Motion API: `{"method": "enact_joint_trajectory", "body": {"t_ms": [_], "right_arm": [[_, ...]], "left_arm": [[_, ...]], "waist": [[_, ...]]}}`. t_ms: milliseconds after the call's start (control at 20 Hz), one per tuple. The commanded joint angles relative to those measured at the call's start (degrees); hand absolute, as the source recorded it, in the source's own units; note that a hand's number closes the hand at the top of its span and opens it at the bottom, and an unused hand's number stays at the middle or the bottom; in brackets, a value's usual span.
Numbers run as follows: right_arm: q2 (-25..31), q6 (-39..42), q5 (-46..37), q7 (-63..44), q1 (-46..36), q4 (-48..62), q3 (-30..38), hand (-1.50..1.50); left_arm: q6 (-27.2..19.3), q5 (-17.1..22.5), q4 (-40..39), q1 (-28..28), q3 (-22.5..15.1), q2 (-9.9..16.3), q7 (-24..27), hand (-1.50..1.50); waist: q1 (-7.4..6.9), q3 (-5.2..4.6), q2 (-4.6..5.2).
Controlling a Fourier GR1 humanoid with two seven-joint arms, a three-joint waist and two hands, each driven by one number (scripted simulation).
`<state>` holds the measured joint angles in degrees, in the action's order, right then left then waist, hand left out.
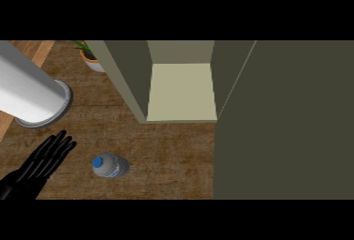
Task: Pick up the bottled water, place it into the cabinet and close the cabinet
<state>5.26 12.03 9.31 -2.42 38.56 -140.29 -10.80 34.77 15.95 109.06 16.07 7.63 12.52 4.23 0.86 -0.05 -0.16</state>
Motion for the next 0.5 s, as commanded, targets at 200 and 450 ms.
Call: {"method": "enact_joint_trajectory", "body": {"t_ms": [200, 450], "right_arm": [[0.1, 0.2, -0.7, -1.4, 7.4, -10.8, -2.5, -1.5], [0.2, 2.6, -1.7, 4.6, 9.5, -6.9, -1.9, -1.5]], "left_arm": [[-1.7, -9.7, -17.0, -8.9, -1.3, -3.1, 7.2, -1.5], [-3.0, -15.8, -32.3, -14.6, -0.5, -3.7, 17.7, -1.5]], "waist": [[0.27, -0.02, 0.1], [0.53, -0.03, 0.13]]}}
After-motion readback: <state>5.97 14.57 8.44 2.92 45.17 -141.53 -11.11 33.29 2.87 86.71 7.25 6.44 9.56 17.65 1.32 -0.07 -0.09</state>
